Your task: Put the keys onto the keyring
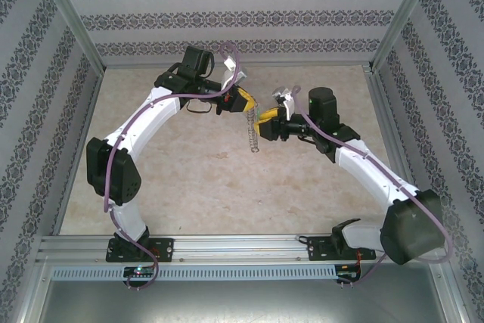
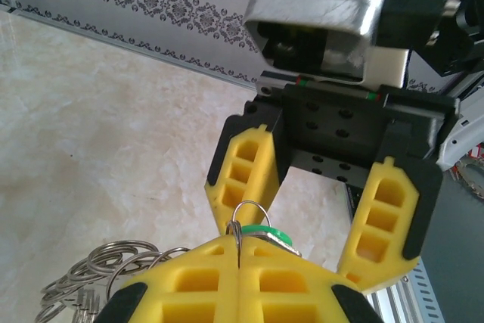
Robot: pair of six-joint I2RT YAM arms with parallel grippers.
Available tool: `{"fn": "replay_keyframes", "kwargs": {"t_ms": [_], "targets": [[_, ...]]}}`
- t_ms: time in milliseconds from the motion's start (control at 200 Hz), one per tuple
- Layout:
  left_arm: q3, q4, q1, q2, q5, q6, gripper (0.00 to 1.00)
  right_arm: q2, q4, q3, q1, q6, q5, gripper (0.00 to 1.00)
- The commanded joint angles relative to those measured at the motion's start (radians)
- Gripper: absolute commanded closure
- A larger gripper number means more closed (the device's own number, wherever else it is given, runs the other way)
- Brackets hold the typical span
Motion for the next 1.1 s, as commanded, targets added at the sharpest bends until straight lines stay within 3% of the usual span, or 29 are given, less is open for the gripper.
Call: {"fn": "replay_keyframes", "kwargs": {"t_ms": [0, 140, 260, 345, 550, 769, 1094], "targets": [[0.042, 0.013, -0.005, -0.042, 0.033, 0.002, 1.0, 0.018, 0.025, 0.043, 0.01, -0.019, 0.033, 0.52], [0.046, 0.004, -0.005, -0.043, 0.032, 0.008, 1.0, 0.027, 0.027, 0.06, 0.006, -0.025, 0.022, 0.66], [0.051, -0.009, -0.005, -0.04, 0.032, 0.016, 1.0, 0.0, 0.036, 0.048, -0.01, -0.022, -0.043, 0.54], [0.053, -0.011, -0.005, -0.04, 0.032, 0.019, 1.0, -0.044, 0.068, 0.014, -0.045, 0.011, -0.08, 0.53], [0.075, -0.038, -0.005, -0.026, 0.044, 0.034, 1.0, -0.144, 0.133, -0.055, -0.112, 0.093, -0.057, 0.55], [0.091, -0.069, -0.005, -0.025, 0.043, 0.049, 1.0, -0.116, 0.269, -0.056, -0.117, 0.27, -0.048, 0.66], [0.095, -0.078, -0.005, -0.019, 0.042, 0.06, 1.0, -0.054, 0.397, -0.027, -0.118, 0.564, -0.031, 0.65]]}}
